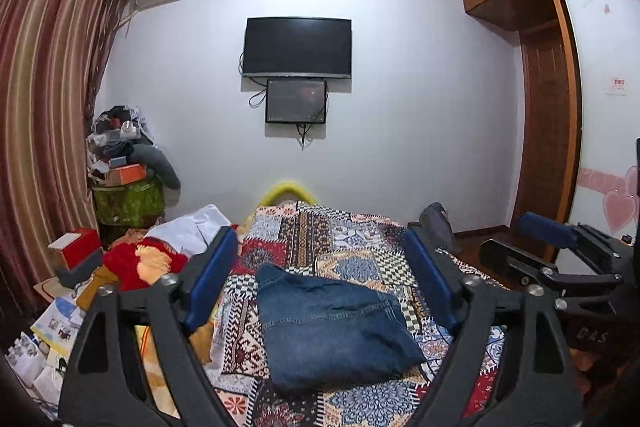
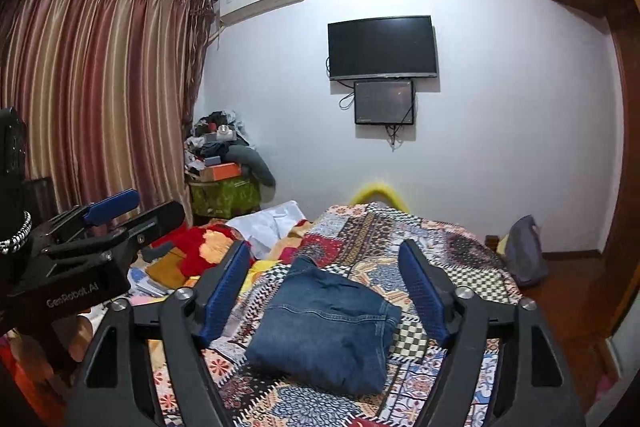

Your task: Fold large clothes

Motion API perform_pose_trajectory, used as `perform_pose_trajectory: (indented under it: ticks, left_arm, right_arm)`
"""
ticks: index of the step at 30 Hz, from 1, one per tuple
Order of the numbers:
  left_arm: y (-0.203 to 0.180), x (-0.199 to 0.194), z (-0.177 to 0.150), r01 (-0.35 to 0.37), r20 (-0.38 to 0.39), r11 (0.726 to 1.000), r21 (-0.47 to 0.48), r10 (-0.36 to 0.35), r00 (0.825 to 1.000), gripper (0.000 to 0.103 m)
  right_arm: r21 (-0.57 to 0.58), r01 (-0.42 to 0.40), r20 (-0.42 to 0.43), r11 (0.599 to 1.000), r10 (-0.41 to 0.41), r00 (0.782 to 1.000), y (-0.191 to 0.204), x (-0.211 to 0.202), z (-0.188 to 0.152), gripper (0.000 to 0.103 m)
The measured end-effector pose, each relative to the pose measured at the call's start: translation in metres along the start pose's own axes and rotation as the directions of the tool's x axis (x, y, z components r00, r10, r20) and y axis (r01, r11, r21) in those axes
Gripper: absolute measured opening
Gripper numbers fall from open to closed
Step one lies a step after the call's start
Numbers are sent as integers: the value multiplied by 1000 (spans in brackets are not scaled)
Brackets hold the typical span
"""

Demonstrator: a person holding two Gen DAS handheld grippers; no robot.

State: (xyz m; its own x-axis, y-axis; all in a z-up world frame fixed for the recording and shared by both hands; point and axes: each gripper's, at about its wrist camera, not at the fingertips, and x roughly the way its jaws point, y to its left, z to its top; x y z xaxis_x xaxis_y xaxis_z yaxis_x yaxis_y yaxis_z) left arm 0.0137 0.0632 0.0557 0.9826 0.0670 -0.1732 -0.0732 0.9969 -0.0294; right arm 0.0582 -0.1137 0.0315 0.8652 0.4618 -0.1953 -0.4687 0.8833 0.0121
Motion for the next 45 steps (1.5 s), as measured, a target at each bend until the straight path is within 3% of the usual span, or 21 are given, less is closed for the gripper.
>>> perform_pose_trajectory:
  ticks: [3,6,45]
  left_arm:
    - [0,-5,-6,-23,2,1000,-1,23,1000,92]
    - [1,-6,-9,-42,-1,999,-9,42,999,97]
    - [2,-5,-18,-45,-12,999,-6,45,999,100]
  right_arm:
    - [-14,17,12,1000,-17,1000,7,-5,-3,93]
    - [-24,44,13,999,-43,999,12,-6,-6,97]
    - [18,62,-25,998,-62,998,3,1,-14,100]
